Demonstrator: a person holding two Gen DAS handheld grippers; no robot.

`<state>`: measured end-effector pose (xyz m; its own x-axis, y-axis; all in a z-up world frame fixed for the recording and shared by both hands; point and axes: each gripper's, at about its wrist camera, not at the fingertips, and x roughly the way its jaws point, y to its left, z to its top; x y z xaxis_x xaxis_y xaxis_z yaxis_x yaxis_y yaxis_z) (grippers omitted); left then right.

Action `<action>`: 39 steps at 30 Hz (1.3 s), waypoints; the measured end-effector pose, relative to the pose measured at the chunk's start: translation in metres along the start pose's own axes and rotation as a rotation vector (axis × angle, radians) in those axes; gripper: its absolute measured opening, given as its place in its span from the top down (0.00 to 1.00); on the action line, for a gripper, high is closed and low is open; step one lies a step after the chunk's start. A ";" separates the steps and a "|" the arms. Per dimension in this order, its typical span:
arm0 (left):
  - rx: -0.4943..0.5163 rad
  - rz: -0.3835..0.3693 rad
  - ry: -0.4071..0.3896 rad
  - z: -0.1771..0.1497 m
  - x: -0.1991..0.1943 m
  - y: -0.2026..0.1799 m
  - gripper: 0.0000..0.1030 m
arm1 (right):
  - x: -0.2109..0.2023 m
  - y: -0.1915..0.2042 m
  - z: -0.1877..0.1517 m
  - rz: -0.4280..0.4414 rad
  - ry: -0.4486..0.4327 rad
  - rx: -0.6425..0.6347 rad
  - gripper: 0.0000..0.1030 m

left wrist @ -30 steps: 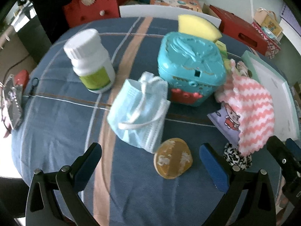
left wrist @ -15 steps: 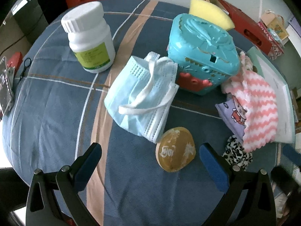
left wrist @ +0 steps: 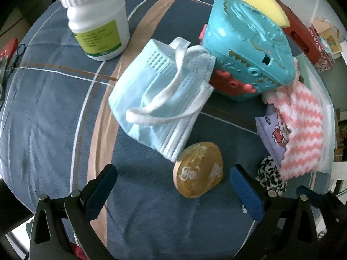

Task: Organize soft objects
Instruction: 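Grasp the round amber soap disc with the left tool while the right tool grasps the leopard scrunchie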

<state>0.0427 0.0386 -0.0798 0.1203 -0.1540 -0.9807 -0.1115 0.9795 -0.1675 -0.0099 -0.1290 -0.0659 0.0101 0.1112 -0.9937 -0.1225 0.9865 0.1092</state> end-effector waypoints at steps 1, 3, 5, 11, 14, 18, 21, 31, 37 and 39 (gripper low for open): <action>-0.002 -0.006 0.003 0.002 0.001 0.000 0.00 | 0.003 0.001 0.002 -0.017 0.005 -0.006 0.01; -0.009 -0.004 0.007 0.007 0.007 -0.002 0.00 | 0.011 0.004 0.006 -0.048 0.015 -0.023 0.01; -0.014 0.001 0.011 0.009 0.012 -0.002 0.00 | 0.017 0.008 0.010 -0.048 0.017 -0.035 0.01; -0.029 0.006 0.018 0.017 0.029 -0.008 0.00 | 0.046 0.024 0.021 -0.048 0.029 -0.068 0.01; -0.024 0.022 0.015 0.018 0.035 -0.012 0.01 | 0.066 0.036 0.028 -0.065 0.036 -0.086 0.01; -0.009 0.045 0.004 0.018 0.038 -0.018 0.07 | 0.086 0.048 0.037 -0.088 0.019 -0.095 0.01; -0.004 0.055 -0.008 0.017 0.037 -0.021 0.15 | 0.082 0.041 0.041 -0.084 0.015 -0.087 0.01; -0.029 -0.074 -0.022 0.013 0.029 -0.021 0.51 | 0.074 0.030 0.030 -0.066 -0.009 -0.066 0.16; -0.049 -0.117 -0.016 0.002 0.035 -0.015 0.51 | 0.058 0.031 0.017 -0.041 -0.018 -0.062 0.32; -0.055 -0.130 -0.014 -0.002 0.037 -0.011 0.52 | 0.056 0.036 0.012 -0.040 -0.023 -0.063 0.38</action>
<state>0.0461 0.0218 -0.1146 0.1505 -0.2769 -0.9490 -0.1477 0.9429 -0.2985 -0.0017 -0.0853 -0.1177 0.0390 0.0756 -0.9964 -0.1840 0.9806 0.0672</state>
